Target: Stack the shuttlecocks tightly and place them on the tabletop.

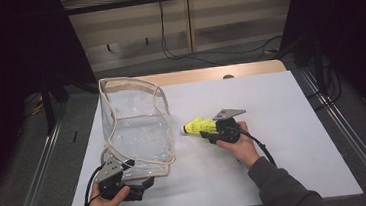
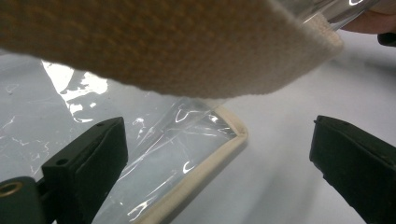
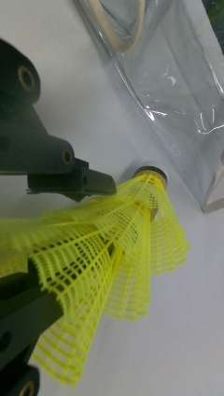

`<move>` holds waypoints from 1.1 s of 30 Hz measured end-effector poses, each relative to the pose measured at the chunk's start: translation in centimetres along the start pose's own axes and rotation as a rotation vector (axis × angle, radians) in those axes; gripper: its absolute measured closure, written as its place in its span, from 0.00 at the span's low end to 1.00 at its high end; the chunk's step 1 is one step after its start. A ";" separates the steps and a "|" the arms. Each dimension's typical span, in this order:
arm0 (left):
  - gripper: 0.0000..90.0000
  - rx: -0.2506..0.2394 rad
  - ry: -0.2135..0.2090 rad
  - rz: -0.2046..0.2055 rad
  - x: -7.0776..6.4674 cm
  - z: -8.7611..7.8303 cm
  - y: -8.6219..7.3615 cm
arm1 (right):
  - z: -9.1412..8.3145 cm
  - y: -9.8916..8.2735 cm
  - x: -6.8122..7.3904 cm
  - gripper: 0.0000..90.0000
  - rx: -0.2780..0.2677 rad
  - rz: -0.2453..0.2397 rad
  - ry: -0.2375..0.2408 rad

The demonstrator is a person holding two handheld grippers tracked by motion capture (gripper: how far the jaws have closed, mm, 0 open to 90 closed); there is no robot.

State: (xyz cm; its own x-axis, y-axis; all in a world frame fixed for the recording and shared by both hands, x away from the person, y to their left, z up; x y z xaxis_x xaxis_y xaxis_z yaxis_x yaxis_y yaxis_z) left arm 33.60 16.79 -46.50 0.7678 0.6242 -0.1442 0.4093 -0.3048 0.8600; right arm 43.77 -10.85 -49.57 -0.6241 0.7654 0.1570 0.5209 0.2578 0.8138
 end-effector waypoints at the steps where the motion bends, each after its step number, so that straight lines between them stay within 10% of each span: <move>1: 0.05 0.000 0.000 0.000 0.0 0.0 0.0 | 0.0 0.0 0.0 0.78 0.000 0.003 0.003; 22: 0.05 0.000 0.003 0.001 0.0 0.0 0.0 | -0.7 0.0 0.1 0.88 0.020 -0.017 0.036; 33: 0.05 0.000 0.002 0.000 0.0 0.0 0.0 | -0.2 0.0 0.5 0.70 0.018 -0.026 0.033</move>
State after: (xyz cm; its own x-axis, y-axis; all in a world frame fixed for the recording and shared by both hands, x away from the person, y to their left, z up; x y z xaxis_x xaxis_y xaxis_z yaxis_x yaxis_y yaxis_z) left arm 33.58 16.78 -46.50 0.7667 0.6259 -0.1427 0.4090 -0.3049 0.8601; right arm 43.34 -10.54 -49.40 -0.6562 0.7386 0.1546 0.5145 0.2880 0.8077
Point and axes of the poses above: each handheld gripper's, and its own axes: z roughly forward along the jaws, y roughly out of its top, x roughly to its left, the point moved 7 cm from there along z, roughly forward along the jaws
